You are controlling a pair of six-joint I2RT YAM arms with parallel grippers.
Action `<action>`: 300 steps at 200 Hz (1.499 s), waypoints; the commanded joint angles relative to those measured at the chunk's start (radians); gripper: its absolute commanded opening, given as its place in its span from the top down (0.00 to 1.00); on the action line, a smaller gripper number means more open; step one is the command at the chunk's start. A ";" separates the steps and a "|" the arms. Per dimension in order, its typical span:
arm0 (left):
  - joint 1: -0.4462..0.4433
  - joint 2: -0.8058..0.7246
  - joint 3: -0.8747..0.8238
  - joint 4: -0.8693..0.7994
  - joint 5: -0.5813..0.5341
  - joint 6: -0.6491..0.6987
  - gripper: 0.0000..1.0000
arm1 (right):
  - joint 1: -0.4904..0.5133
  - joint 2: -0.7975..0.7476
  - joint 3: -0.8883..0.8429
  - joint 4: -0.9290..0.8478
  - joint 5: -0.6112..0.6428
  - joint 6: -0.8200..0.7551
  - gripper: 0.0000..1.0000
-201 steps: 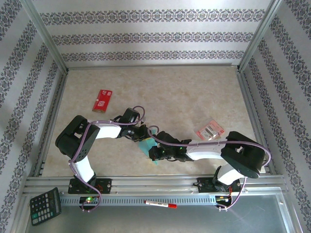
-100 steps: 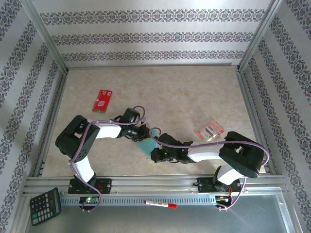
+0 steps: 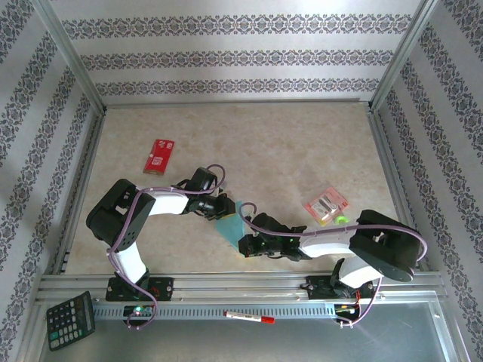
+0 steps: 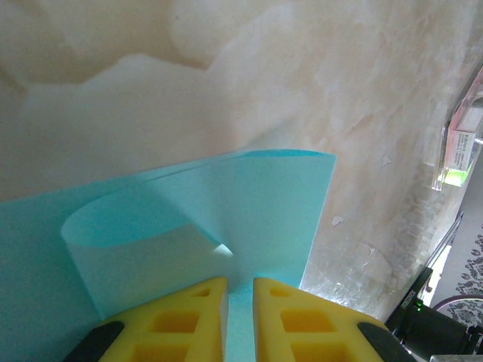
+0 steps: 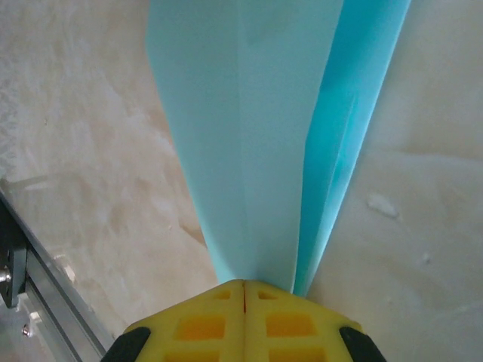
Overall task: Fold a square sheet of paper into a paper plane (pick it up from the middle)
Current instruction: Fourth fold the wing at the center of the table.
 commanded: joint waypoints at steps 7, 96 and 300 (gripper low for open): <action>0.020 0.054 -0.018 -0.110 -0.101 0.038 0.83 | 0.036 -0.017 -0.036 -0.071 0.012 0.036 1.00; 0.020 0.056 -0.009 -0.117 -0.100 0.038 0.83 | 0.049 -0.033 -0.061 -0.070 0.038 0.055 1.00; 0.013 -0.265 0.042 -0.228 -0.025 -0.033 0.66 | 0.024 0.060 -0.126 -0.122 0.022 0.229 1.00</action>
